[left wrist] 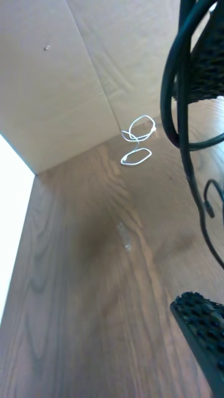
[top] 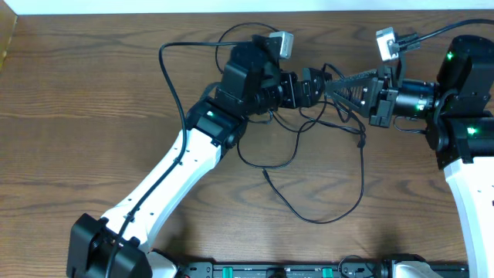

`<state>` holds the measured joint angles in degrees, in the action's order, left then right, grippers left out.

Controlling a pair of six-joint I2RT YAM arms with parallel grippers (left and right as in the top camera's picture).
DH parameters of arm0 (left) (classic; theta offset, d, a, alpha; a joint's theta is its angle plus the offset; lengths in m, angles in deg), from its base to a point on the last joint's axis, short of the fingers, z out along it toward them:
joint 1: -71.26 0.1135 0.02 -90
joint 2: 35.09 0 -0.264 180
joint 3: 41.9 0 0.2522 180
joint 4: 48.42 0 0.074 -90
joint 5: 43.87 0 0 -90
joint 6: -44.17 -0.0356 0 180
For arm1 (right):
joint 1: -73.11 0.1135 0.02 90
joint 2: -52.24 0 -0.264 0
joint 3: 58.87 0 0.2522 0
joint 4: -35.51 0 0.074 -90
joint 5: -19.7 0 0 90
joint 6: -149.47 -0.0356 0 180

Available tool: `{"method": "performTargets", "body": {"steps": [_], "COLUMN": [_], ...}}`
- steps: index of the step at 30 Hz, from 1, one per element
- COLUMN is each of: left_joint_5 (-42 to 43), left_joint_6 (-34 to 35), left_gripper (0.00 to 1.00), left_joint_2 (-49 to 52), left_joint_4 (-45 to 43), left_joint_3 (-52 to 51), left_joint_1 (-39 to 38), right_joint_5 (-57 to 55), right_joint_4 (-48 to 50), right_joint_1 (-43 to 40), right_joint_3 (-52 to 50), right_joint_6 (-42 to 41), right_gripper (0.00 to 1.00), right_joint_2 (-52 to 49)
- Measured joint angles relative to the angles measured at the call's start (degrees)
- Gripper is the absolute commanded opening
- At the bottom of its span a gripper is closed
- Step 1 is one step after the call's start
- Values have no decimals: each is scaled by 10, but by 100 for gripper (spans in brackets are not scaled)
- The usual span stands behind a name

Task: Untangle cables

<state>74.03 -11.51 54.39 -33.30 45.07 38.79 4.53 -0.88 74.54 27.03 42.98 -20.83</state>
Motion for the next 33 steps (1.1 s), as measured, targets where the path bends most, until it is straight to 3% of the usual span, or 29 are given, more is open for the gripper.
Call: {"method": "performTargets", "body": {"steps": [13, 19, 27, 33], "left_joint_5": [-88, -270, -599, -698], "left_joint_6": [19, 19, 16, 13], "left_gripper": [97, 97, 97, 96], "left_joint_2": [5, 10, 14, 14], "left_joint_4": [-13, 54, 196, 289], "left_joint_3": [0, 0, 1, 2], "left_joint_1": [-40, -44, -12, 69], "right_joint_5": [19, 17, 6, 2], "right_joint_4": [9, 9, 8, 7], "right_joint_1": [12, 12, 12, -8], "right_joint_3": [0, 0, 0, -3], "right_joint_6": [-9, -11, -12, -12], "right_gripper": [1, 1, 1, 1], "right_joint_2": [0, 0, -6, -9]}}
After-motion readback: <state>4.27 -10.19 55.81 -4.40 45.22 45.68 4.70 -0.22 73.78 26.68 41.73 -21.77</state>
